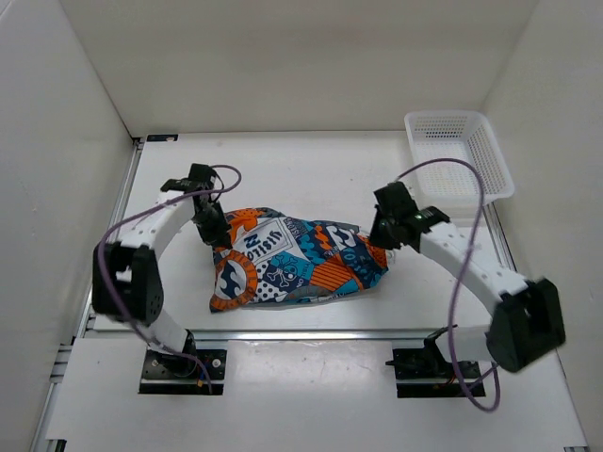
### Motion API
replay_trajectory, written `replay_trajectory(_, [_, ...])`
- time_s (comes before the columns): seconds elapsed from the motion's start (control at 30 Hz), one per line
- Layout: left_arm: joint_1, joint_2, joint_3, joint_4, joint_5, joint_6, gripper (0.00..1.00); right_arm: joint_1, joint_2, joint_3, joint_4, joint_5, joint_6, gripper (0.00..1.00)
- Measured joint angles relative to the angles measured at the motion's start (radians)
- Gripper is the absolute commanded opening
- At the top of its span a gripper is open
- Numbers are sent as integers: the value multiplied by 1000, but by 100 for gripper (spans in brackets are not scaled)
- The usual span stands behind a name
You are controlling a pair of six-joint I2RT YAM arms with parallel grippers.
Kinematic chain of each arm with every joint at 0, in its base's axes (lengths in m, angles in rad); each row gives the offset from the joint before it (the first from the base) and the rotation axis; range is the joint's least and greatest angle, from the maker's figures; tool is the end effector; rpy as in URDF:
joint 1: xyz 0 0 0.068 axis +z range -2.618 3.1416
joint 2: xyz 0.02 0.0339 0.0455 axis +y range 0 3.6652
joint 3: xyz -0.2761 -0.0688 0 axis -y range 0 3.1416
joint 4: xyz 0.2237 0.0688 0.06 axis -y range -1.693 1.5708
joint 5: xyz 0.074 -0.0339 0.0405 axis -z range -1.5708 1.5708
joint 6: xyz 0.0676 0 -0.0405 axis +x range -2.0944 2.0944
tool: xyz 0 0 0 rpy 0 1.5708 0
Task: Fold and stack the shorts
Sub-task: Fold the shorts
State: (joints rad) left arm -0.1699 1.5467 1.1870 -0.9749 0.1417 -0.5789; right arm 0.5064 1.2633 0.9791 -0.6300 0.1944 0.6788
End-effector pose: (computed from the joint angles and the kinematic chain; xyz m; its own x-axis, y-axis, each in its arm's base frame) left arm 0.2712 -0.0562 0.2299 -0.9115 -0.3932 -0.1208 -0.3569 0.9020 -0.2430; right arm 0.2281 0.1116 0.2604 -0.7732 0.2756 -0.5712 0.1448 0.9536 0.2642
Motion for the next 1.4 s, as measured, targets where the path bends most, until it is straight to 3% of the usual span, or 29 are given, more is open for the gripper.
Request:
replay_trajectory(0.17, [0, 240, 1, 42, -48, 11, 10, -16, 273, 7, 76, -6, -45, 10])
replay_trajectory(0.23, [0, 291, 1, 47, -58, 14, 10, -36, 352, 8, 88, -5, -54, 15])
replay_trajectory(0.33, [0, 314, 1, 55, -76, 22, 10, -58, 395, 8, 87, -8, -60, 56])
replay_trajectory(0.37, [0, 312, 1, 58, -79, 26, 10, -60, 385, 9, 87, -10, -66, 85])
replay_trajectory(0.47, [0, 308, 1, 64, -83, 37, 10, -61, 291, 9, 77, -13, -82, 100])
replay_trajectory(0.73, [-2, 297, 10, 66, -83, 55, 10, -155, -36, -26, 56, -35, -112, 100])
replay_trajectory(1.03, [-8, 297, 26, 69, -83, 67, 10, -298, 54, -223, 83, -256, -154, 100])
replay_trajectory(1.33, [-8, 298, 26, 68, -83, 67, 10, -304, 163, -266, 207, -360, -157, 68])
replay_trajectory(1.4, [-8, 299, 26, 68, -83, 67, 10, -303, 185, -263, 243, -375, -153, 53])
